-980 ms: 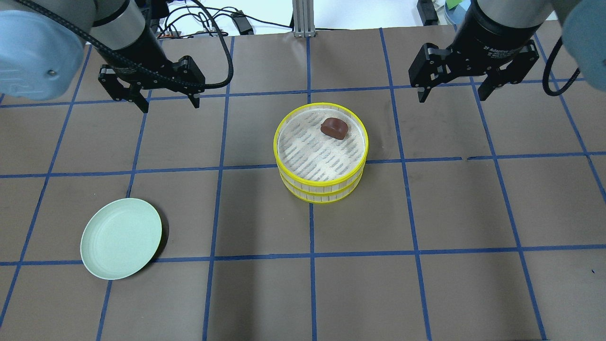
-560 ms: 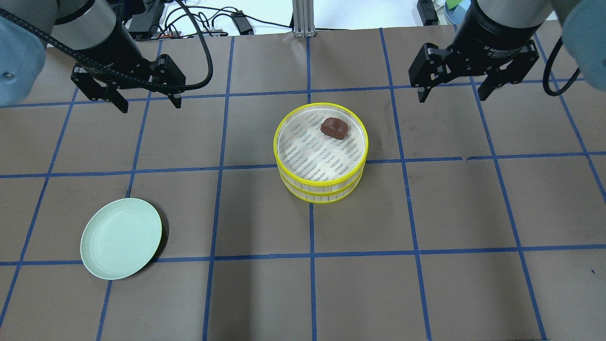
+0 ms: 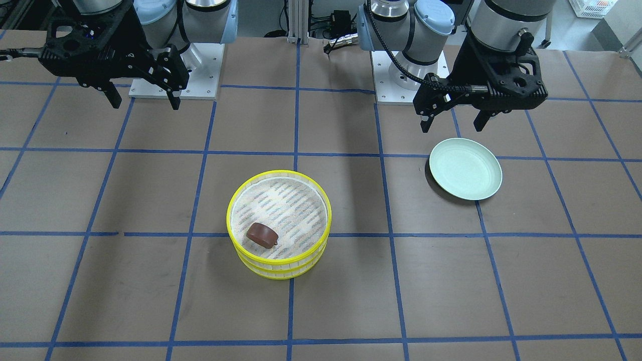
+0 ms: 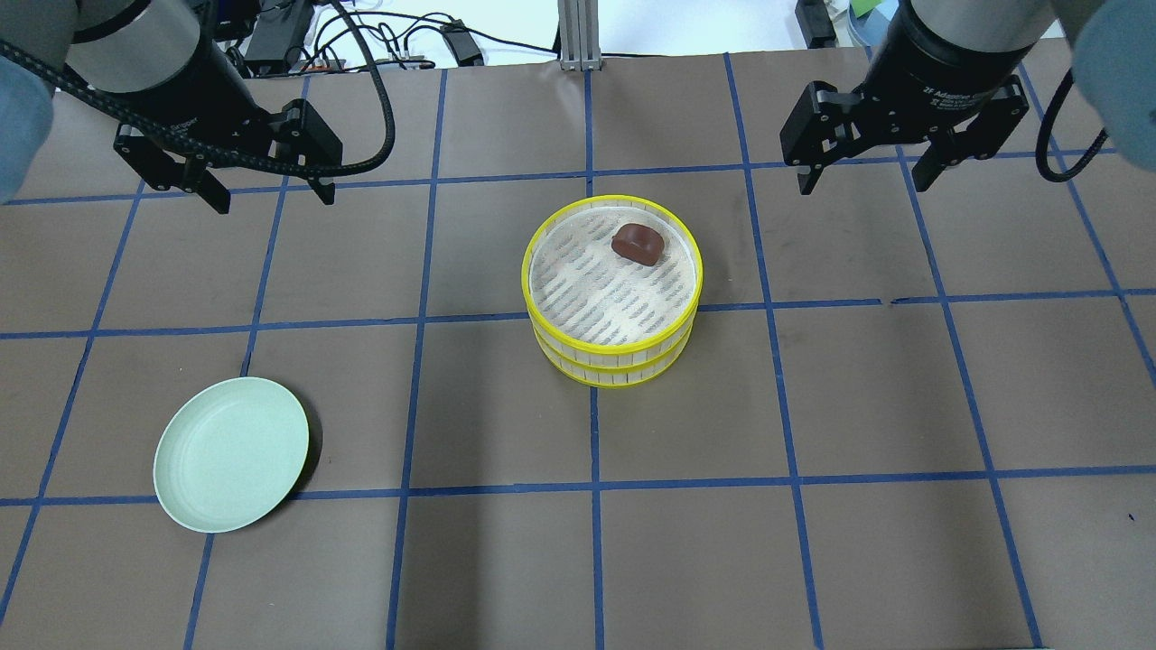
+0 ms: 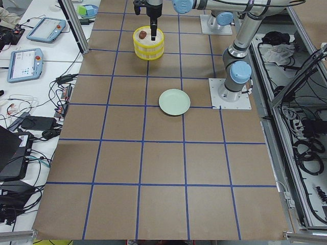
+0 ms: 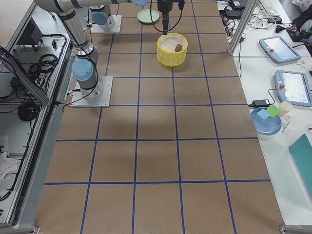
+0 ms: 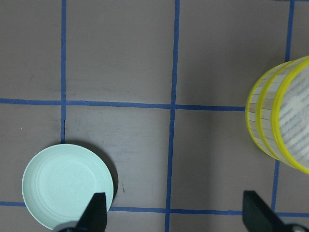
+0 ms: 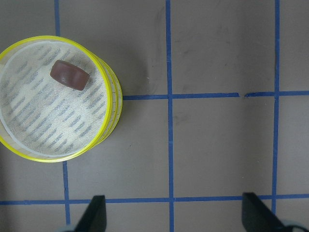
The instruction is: Place buns in different layers of steamer
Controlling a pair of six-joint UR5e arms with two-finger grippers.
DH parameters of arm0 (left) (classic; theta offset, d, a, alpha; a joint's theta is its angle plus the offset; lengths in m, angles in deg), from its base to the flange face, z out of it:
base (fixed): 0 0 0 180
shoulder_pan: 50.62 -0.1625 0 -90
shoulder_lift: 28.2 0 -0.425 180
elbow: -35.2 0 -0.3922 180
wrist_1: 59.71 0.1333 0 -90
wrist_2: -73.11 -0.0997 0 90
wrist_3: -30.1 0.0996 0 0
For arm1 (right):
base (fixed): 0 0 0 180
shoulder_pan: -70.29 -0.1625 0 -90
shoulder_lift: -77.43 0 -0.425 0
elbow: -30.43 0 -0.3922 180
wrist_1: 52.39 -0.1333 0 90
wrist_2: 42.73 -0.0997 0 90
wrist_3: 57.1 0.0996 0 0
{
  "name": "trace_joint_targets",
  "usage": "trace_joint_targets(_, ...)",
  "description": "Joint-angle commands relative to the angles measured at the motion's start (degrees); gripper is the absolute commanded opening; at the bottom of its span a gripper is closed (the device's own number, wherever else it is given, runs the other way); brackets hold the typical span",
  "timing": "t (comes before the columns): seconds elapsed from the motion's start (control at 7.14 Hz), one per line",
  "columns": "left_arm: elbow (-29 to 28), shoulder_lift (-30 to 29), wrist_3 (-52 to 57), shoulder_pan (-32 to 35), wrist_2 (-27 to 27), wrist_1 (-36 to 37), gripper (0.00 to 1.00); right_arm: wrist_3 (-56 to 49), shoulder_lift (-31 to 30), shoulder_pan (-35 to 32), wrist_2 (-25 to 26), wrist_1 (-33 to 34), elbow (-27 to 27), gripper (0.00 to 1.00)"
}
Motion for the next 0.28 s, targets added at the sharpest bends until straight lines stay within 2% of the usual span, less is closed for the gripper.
trace_joint_targets(0.0, 0.0, 0.04, 0.01, 0.01, 0.05, 0.0, 1.0, 0.0, 0.0, 0.03, -0.03, 0.03, 0.0, 1.0)
trace_joint_targets(0.14, 0.0, 0.04, 0.01, -0.08, -0.04, 0.0, 1.0, 0.0, 0.0, -0.06, -0.04, 0.03, 0.0, 1.0)
